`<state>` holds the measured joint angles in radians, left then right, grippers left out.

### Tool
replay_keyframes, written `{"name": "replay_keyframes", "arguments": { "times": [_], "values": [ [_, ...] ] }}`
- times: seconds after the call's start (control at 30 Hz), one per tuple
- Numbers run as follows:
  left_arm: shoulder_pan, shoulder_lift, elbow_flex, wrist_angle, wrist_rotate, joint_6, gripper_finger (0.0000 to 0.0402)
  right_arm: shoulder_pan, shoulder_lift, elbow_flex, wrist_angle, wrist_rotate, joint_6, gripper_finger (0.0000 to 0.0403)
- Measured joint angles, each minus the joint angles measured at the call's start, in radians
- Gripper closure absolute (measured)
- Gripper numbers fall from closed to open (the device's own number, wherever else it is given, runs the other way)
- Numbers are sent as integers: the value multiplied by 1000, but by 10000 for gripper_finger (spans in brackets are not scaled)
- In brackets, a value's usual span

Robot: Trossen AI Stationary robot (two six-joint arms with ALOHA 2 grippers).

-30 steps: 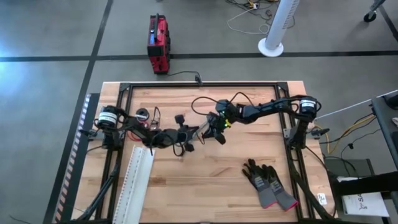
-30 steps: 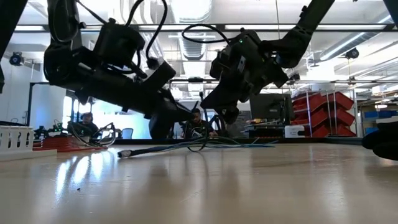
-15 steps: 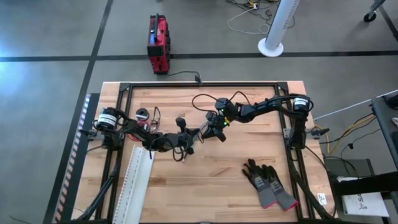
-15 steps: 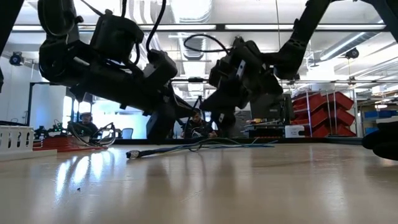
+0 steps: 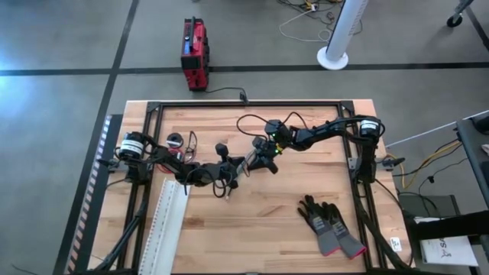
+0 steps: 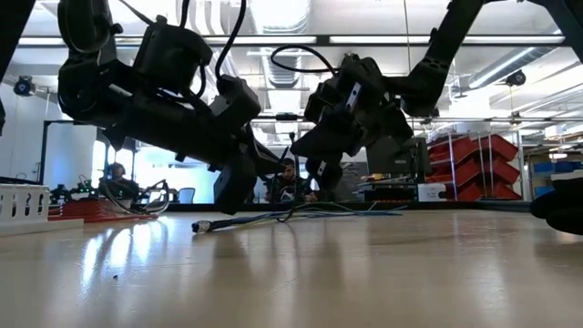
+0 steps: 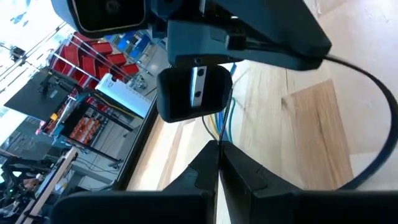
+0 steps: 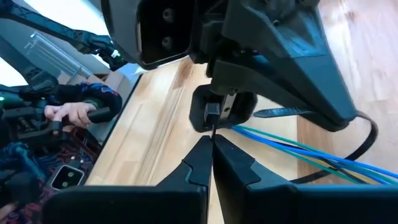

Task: Ziptie cables
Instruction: Wrap the cable wires with black zip tie

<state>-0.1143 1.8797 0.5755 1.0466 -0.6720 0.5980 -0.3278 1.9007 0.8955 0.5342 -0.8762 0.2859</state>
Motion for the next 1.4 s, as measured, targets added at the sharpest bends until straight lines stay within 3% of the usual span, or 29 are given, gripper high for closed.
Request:
{"name": "replay_keyframes", "arguments": {
  "times": [0.63,0.87,1.4],
  "values": [
    [0,0,27,0,0,23,402,0,0,0,-3,32,3,403],
    [-4,0,12,3,-68,24,402,0,0,0,-4,32,1,403],
    [-29,0,12,20,-52,29,402,0,0,0,-4,39,1,403]
  ]
}}
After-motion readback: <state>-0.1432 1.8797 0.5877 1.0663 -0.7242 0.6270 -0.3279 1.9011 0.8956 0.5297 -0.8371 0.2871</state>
